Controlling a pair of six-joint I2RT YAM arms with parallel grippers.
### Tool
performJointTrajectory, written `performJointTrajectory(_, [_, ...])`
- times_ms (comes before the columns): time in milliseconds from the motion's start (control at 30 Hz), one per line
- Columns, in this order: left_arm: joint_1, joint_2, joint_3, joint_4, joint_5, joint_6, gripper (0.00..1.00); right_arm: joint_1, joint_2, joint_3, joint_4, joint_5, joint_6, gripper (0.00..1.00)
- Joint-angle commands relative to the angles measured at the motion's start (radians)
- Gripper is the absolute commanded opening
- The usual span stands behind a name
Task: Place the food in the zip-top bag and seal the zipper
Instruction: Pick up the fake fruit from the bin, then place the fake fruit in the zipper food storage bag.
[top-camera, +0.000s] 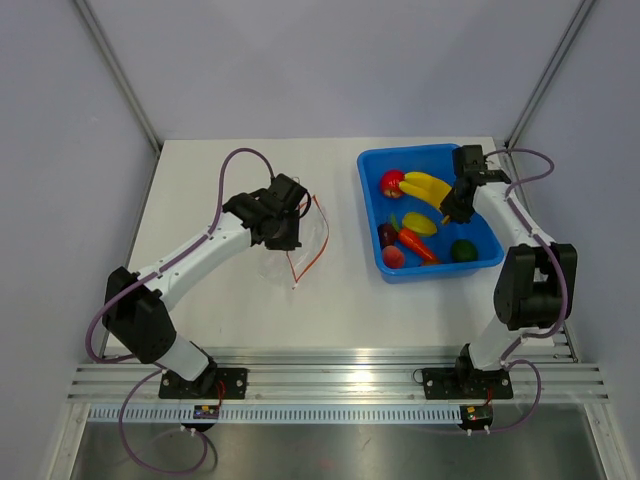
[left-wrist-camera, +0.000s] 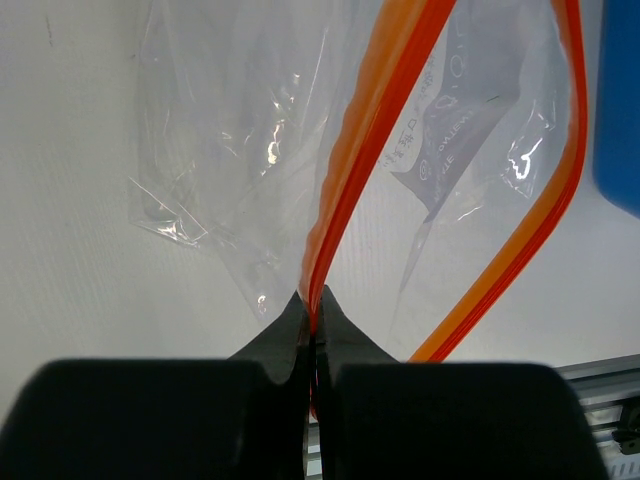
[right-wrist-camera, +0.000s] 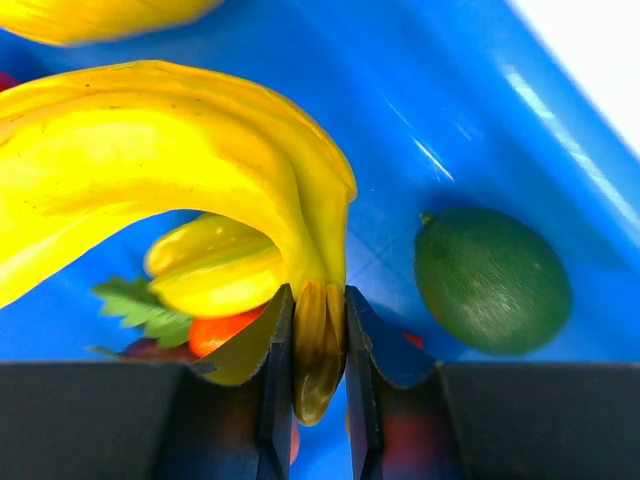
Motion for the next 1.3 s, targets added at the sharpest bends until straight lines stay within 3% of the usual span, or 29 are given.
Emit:
performJointTrajectory(0, [-0.004, -0.009, 0.04, 0.026, -0.003, 0.008, 0.0, -0.002, -0.101, 0.006, 0.011, 0.054, -0.026, 0.06])
performJointTrajectory(67, [-0.004, -0.009, 0.041, 0.028, -0.002, 0.009, 0.0, -0.002, -0.125, 0.011, 0.001, 0.064, -0.038, 0.0])
performJointTrajectory(333, [-0.004, -0.01, 0.064, 0.02, -0.002, 0.02, 0.0, 0.003, -0.28, 0.038, 0.014, -0.095, -0.096, 0.0])
performJointTrajectory(433, [-0.002, 0.001, 0.09, 0.023, 0.015, 0.031, 0.0, 0.078, -0.325, 0.063, -0.002, -0.121, -0.151, 0.0])
performJointTrajectory(700, [-0.002, 0.062, 0.196, 0.003, 0.156, 0.084, 0.0, 0.395, -0.375, 0.077, 0.011, 0.06, -0.245, 0.0])
performJointTrajectory(1000, [0.01, 0.071, 0.215, 0.015, 0.273, 0.098, 0.0, 0.558, -0.424, 0.037, 0.056, 0.264, -0.331, 0.0])
performJointTrajectory(1267, [0.022, 0.091, 0.249, -0.003, 0.43, 0.143, 0.0, 0.642, -0.481, -0.118, 0.336, 0.434, -0.567, 0.0])
